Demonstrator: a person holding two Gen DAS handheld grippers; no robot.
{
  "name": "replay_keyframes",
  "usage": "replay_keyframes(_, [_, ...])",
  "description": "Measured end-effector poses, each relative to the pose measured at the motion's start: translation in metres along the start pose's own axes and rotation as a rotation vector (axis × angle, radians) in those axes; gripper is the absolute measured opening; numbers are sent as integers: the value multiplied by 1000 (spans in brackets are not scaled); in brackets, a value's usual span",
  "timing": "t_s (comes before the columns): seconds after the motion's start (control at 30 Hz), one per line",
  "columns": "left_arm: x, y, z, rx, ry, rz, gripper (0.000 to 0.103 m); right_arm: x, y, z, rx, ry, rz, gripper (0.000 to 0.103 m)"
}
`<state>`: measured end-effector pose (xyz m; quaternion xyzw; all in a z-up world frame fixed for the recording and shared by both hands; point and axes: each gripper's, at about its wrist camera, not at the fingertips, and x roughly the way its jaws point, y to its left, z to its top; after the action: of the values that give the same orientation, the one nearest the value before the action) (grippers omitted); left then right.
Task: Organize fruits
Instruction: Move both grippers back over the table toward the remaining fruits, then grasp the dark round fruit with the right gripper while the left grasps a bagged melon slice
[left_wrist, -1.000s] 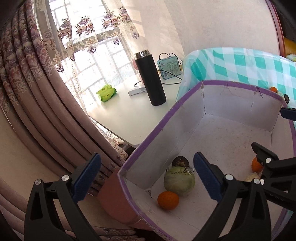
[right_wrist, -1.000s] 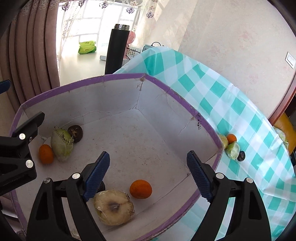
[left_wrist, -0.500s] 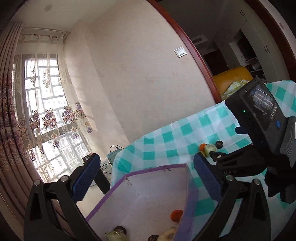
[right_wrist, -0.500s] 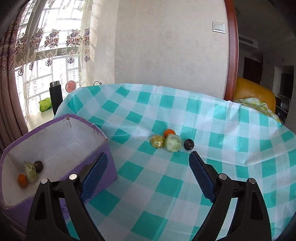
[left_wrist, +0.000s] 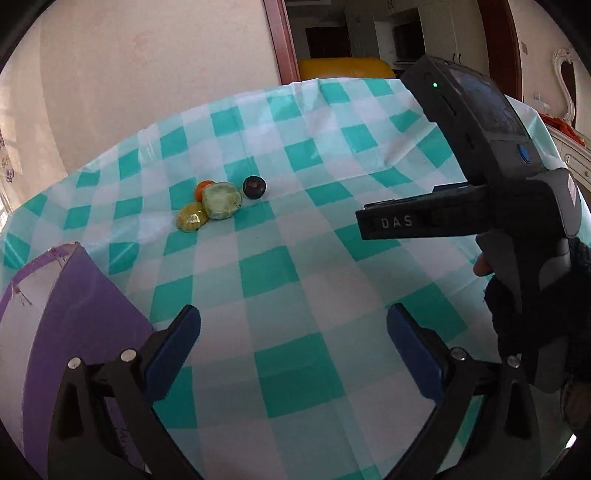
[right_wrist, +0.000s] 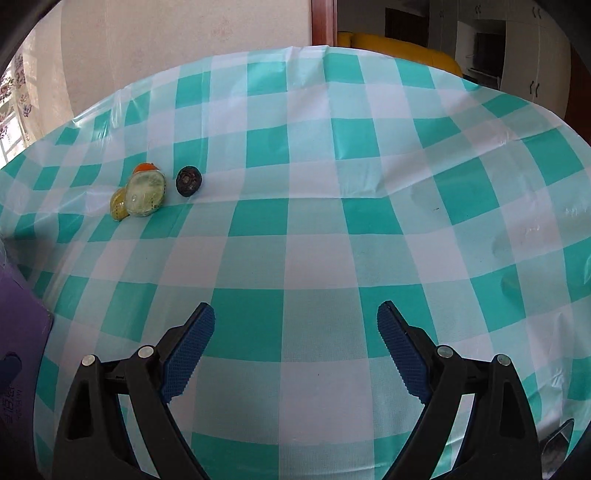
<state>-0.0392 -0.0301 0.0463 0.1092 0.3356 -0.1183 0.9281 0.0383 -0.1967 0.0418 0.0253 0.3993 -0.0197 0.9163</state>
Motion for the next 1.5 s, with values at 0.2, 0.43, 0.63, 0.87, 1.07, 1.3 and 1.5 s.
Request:
replay_keyframes(0.2, [48, 28, 11, -139, 52, 9, 101, 15, -1, 23, 44, -110, 102, 87])
replay_keyframes(0.43, [70, 41, 32, -170, 36, 45, 101, 54, 36, 53, -117, -22, 13, 84])
replay_keyframes(0.63, [84, 55, 35, -240, 76, 46, 101, 75, 62, 67, -221, -9, 6, 80])
replay_keyframes(0.87, [85, 72, 30, -347, 79, 10, 101, 93, 57, 84, -183, 22, 137, 79])
replay_keyframes(1.07, [86, 81, 28, -406, 83, 4, 100, 120, 52, 96, -128, 110, 192, 79])
replay_keyframes(1.3, [89, 79, 30, -404, 99, 21, 100, 133, 102, 107, -318, 77, 160, 66])
replay_keyframes(1.5, [87, 77, 32, -394, 91, 43, 100, 146, 133, 118, -378, 81, 194, 57])
